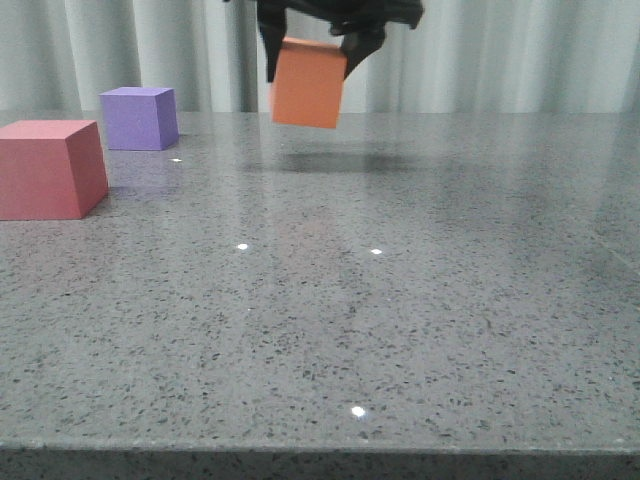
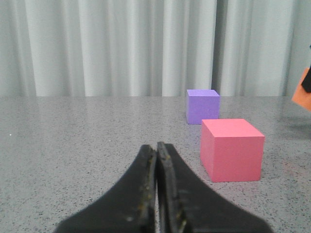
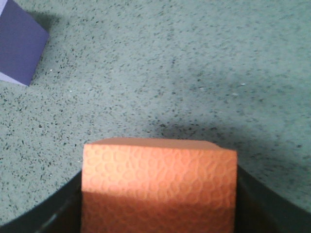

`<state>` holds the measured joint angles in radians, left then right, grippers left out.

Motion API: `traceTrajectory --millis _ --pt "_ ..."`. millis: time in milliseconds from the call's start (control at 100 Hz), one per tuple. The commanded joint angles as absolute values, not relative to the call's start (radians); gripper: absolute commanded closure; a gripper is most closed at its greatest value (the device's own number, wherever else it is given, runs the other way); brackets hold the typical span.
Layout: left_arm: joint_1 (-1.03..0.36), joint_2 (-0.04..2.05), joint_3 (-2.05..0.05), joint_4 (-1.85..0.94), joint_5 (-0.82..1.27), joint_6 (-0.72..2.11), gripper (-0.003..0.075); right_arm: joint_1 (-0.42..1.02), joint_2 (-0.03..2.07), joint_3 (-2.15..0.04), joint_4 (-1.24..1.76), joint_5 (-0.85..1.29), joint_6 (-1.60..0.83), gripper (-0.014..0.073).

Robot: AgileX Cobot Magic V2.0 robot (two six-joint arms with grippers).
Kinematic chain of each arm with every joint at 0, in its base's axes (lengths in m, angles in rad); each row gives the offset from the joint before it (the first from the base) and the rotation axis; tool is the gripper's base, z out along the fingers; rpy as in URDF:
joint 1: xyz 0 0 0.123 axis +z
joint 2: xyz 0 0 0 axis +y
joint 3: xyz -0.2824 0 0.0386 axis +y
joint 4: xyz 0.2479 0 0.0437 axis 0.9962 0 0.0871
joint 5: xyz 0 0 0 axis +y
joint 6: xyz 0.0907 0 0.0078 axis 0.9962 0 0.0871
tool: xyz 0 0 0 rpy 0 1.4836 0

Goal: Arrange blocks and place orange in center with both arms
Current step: 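Lift the orange cube with the right gripper and carry it toward the table center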

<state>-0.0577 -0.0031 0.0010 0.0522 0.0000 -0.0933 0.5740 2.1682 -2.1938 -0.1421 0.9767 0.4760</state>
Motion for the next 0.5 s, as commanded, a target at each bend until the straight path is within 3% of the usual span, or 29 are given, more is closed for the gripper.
traceTrajectory --millis 0,490 --pt "-0.055 -0.04 0.046 0.052 -0.082 -0.096 0.0741 0.584 2.146 -2.288 -0.181 0.979 0.504 0.0221" --pt "-0.055 -0.04 0.046 0.052 -0.082 -0.096 0.0741 0.605 2.19 -2.316 -0.193 1.027 0.553 0.0224"
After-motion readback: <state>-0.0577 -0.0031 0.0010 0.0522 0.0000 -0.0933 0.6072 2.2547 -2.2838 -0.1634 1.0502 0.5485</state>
